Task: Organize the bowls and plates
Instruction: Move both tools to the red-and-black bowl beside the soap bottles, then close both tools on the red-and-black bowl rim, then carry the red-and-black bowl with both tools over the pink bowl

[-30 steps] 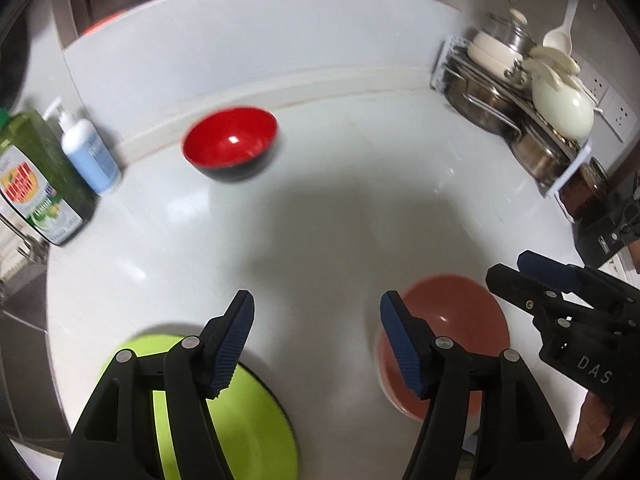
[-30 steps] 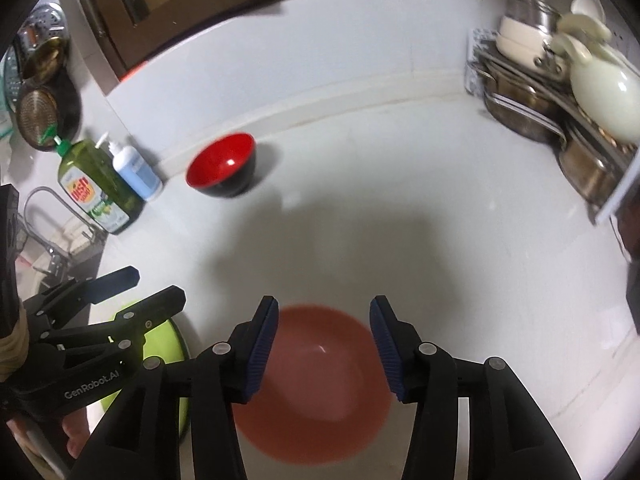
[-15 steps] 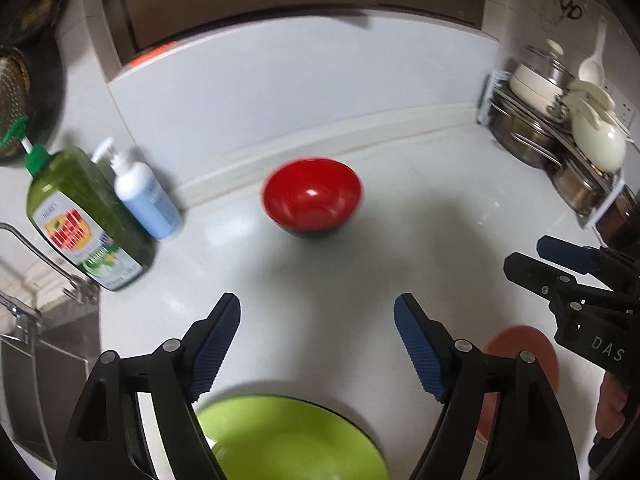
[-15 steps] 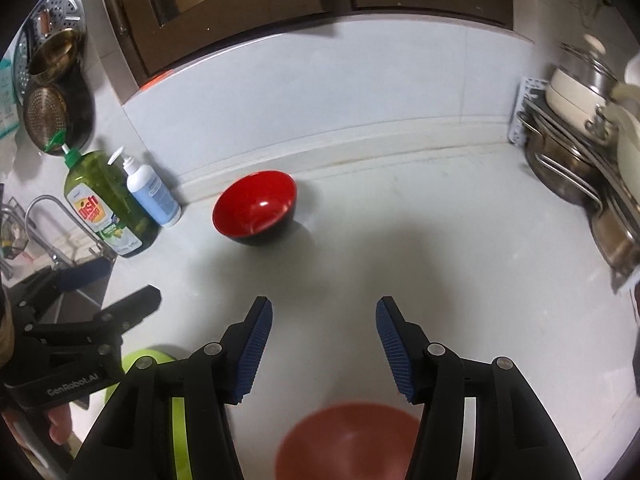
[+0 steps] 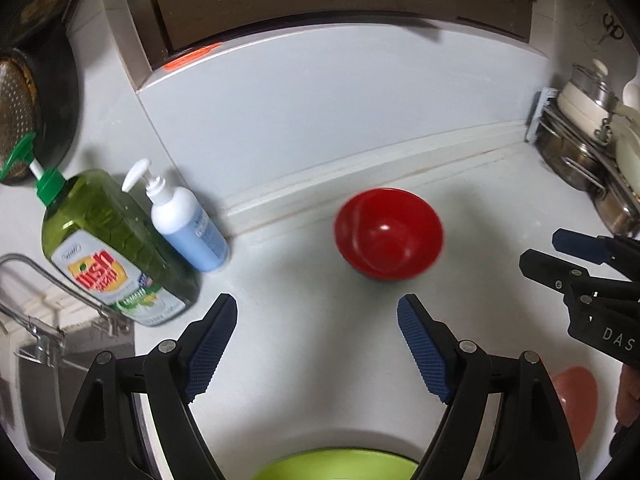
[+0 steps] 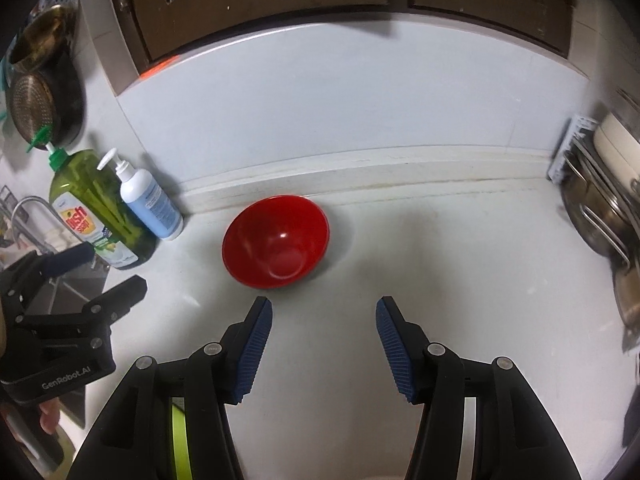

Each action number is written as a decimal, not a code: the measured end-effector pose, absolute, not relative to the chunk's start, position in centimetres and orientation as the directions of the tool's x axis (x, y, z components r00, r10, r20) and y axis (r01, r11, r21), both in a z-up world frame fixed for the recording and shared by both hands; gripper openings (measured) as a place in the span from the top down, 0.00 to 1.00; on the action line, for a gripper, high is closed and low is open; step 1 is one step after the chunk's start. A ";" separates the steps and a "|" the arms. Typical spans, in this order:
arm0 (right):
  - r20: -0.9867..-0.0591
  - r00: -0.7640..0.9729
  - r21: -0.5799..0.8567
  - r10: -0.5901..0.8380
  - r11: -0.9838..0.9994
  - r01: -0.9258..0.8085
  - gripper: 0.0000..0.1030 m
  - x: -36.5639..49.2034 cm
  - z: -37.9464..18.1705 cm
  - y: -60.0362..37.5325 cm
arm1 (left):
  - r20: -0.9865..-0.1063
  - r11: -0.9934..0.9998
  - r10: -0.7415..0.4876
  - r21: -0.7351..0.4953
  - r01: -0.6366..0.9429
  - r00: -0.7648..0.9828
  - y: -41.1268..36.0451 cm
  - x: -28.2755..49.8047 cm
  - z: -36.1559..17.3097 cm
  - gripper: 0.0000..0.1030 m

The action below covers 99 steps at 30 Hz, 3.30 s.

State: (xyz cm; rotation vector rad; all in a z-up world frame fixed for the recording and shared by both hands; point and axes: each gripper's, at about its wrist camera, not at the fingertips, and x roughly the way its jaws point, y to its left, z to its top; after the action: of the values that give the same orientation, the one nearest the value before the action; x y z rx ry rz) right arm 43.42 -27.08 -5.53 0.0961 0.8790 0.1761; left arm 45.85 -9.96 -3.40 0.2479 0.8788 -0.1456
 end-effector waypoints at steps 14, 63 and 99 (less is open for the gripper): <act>-0.804 0.557 0.156 0.207 0.978 -0.138 0.46 49.9 -8.1 -25.6 | -0.787 0.953 -0.028 0.164 0.253 0.617 -10.5 52.2 -6.8 0.20; -0.873 0.406 0.263 0.271 0.962 -0.076 0.85 53.6 -12.3 -25.6 | -0.899 0.955 -0.169 -0.049 0.292 0.403 -13.1 57.2 -12.6 0.87; -0.795 0.579 0.201 0.184 0.979 -0.036 0.85 34.8 -4.1 -30.5 | -0.811 0.897 -0.323 -0.098 0.431 0.488 -17.2 38.8 -3.2 0.86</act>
State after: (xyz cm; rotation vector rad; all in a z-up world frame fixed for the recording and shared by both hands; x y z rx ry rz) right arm 34.77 -30.46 -4.14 0.1694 0.9462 0.1292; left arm 38.80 -17.19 -3.16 0.1242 0.9570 -0.4602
